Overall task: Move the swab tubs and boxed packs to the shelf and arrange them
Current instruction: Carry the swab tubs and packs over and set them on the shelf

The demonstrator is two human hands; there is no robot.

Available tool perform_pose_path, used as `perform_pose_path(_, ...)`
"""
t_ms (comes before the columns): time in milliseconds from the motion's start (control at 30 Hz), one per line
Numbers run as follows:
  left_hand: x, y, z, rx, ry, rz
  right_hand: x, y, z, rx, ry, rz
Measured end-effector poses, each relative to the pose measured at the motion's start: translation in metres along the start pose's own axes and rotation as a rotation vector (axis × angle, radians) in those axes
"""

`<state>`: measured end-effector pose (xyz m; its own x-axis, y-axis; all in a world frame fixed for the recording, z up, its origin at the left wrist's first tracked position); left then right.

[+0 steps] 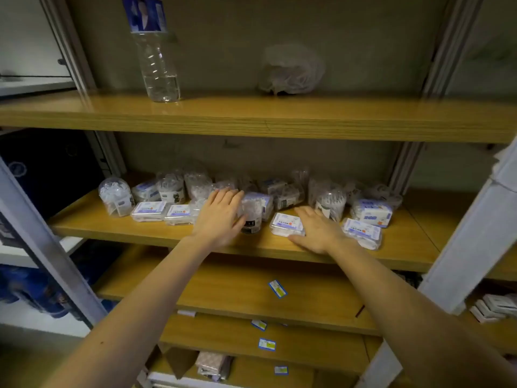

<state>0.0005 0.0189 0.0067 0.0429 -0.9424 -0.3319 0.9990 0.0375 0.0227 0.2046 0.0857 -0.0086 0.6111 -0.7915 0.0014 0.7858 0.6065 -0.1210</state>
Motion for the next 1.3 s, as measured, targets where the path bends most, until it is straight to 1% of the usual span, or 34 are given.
perform_pose_path(67, -0.010, -0.004, -0.002, -0.031, -0.029, -0.042, -0.008, 0.001, -0.006, -0.006, -0.066, -0.038)
perform_pose_path(133, -0.020, -0.008, -0.002, -0.031, -0.053, -0.066, -0.014, 0.002, -0.012, -0.043, -0.096, -0.075)
perform_pose_path(233, -0.037, -0.009, 0.002, -0.041, -0.123, -0.078, -0.021, 0.005, -0.012, -0.091, -0.090, -0.112)
perform_pose_path(333, -0.046, -0.005, 0.003, -0.096, -0.199, -0.134, -0.018, 0.009, -0.006, -0.103, -0.104, -0.130)
perform_pose_path(433, -0.050, -0.002, -0.003, -0.109, -0.259, -0.148, -0.008, 0.012, 0.001, -0.141, -0.070, -0.165)
perform_pose_path(533, -0.055, -0.001, -0.009, -0.134, -0.235, -0.169, 0.003, 0.012, 0.010, -0.179, -0.015, -0.207)
perform_pose_path(633, -0.060, 0.000, -0.009, -0.092, -0.237, -0.165, 0.018, 0.013, 0.020, -0.203, 0.049, -0.235)
perform_pose_path(700, -0.060, 0.003, -0.004, -0.068, -0.205, -0.201, 0.033, 0.018, 0.025, -0.214, 0.099, -0.250)
perform_pose_path(767, -0.058, 0.012, 0.004, -0.016, -0.138, -0.257, 0.054, 0.027, 0.031, -0.212, 0.140, -0.263)
perform_pose_path(867, -0.058, 0.037, 0.016, 0.127, -0.087, -0.341, 0.088, 0.042, 0.037, -0.217, 0.183, -0.318)
perform_pose_path(1000, -0.057, 0.089, 0.030, 0.300, -0.119, -0.478, 0.137, 0.062, 0.042, -0.276, 0.291, -0.420)
perform_pose_path(1167, -0.049, 0.161, 0.040, 0.482, -0.128, -0.637, 0.201, 0.093, 0.049, -0.264, 0.308, -0.505)
perform_pose_path(1300, -0.035, 0.227, 0.044, 0.568, -0.157, -0.726, 0.259, 0.121, 0.059, -0.248, 0.302, -0.563)
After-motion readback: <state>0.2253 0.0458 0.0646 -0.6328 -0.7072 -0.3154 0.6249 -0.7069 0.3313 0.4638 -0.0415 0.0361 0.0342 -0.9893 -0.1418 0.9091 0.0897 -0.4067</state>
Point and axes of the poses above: each hand's wrist, its own x-axis away from the middle knuckle, its own z-axis out of the back of the hand, y = z × x, the point moved 2 cm from there along -x, towards the middle knuckle, and after that the axes turned 4 degrees about z, right-handed, at the moved point
